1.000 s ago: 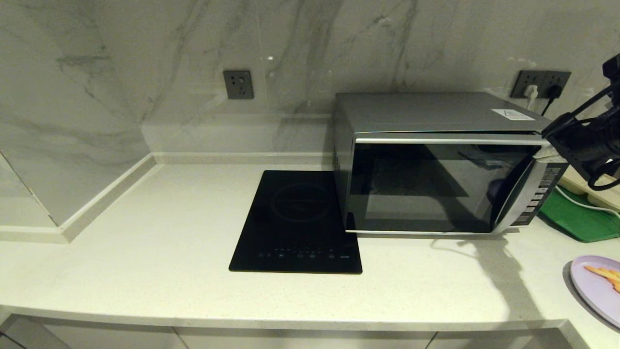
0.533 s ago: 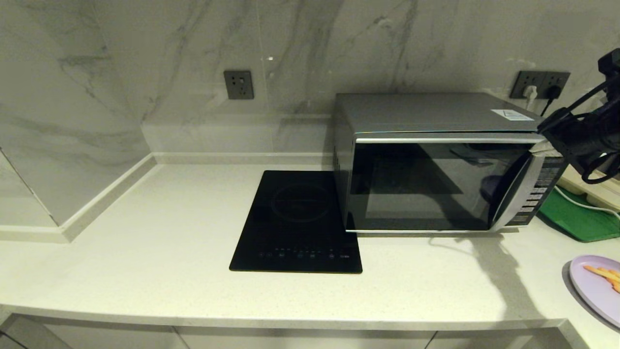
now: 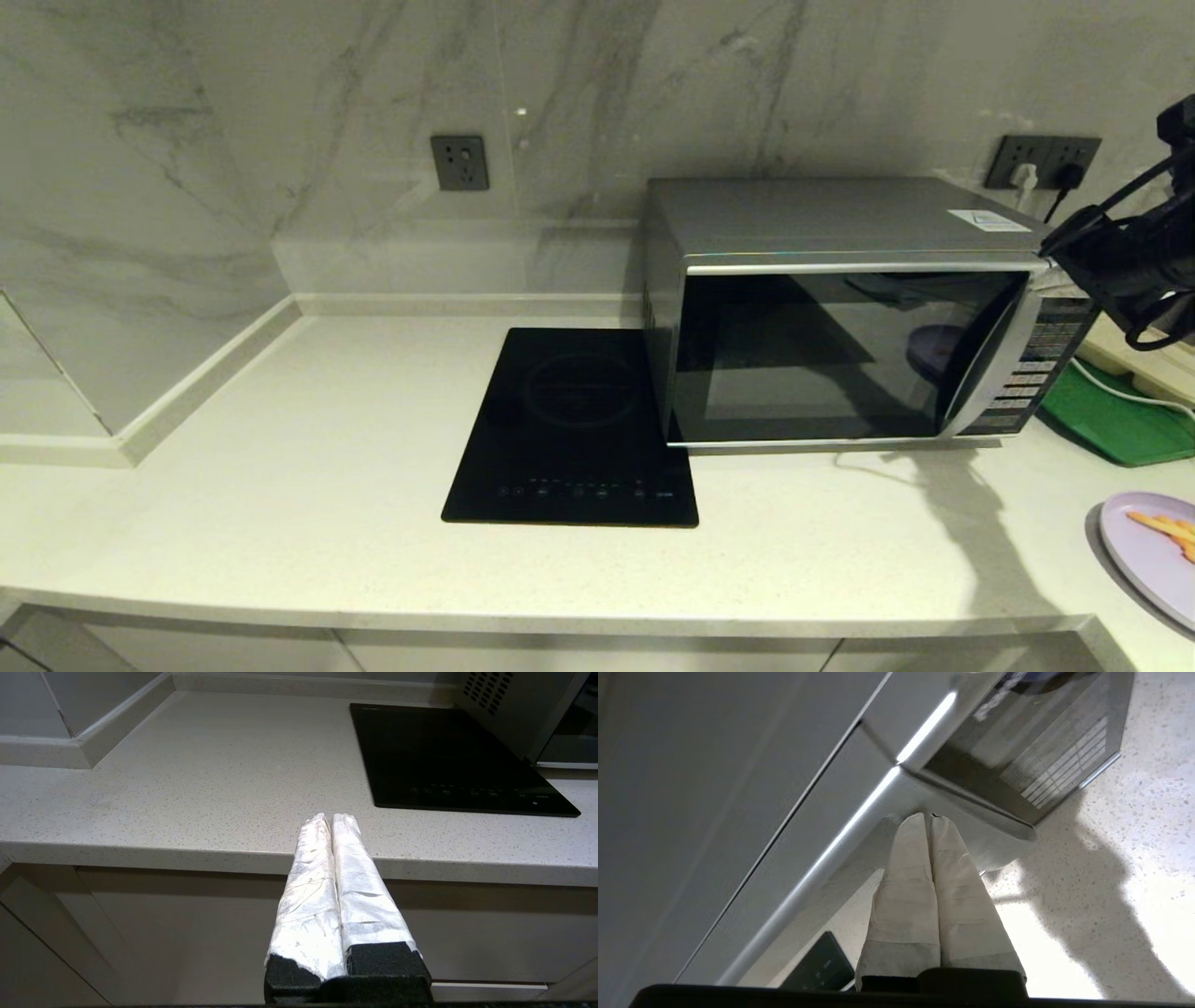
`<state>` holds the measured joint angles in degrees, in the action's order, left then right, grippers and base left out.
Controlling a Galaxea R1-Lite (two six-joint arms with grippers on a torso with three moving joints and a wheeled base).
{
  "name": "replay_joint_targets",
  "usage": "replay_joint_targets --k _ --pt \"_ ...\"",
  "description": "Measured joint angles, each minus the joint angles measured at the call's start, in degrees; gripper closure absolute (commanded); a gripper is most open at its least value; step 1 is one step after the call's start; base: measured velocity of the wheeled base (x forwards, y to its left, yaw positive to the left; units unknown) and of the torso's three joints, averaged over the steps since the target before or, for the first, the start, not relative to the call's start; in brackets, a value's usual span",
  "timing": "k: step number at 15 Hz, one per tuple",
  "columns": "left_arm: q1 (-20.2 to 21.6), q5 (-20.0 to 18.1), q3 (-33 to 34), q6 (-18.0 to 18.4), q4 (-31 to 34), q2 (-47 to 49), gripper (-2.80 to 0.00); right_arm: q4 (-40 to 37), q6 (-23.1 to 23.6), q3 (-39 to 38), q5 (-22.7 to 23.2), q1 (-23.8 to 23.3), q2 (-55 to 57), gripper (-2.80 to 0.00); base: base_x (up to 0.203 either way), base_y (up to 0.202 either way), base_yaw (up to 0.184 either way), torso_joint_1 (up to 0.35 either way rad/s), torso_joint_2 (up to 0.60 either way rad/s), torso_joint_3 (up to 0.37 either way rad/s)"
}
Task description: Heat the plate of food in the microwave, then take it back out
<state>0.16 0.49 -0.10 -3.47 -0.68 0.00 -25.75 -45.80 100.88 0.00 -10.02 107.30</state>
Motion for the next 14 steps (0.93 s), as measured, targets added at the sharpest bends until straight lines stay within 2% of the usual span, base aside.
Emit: replay_joint_targets --k 5,7,11,14 --pt "0.02 0.03 0.0 0.01 0.02 0.0 0.0 -0.97 0.31 -1.21 0.78 -0.39 -1.96 0.0 0.0 0.0 0.0 0.0 0.0 0.0" --pt "0.0 0.02 0.0 0.01 0.0 0.0 0.0 -3.74 2.15 -3.26 3.03 -0.48 -6.13 0.0 0.0 0.0 0.0 0.0 0.0 0.0" --pt "0.0 0.02 0.0 0.0 0.02 0.0 0.0 -14.9 9.77 -7.73 7.2 -0.5 -17.56 0.0 0.0 0.0 0.0 0.0 0.0 0.0" --pt "0.0 0.04 0.0 0.0 0.0 0.0 0.0 -22.53 18.02 -8.26 10.13 0.02 -28.25 0.0 0.0 0.0 0.0 0.0 0.0 0.0"
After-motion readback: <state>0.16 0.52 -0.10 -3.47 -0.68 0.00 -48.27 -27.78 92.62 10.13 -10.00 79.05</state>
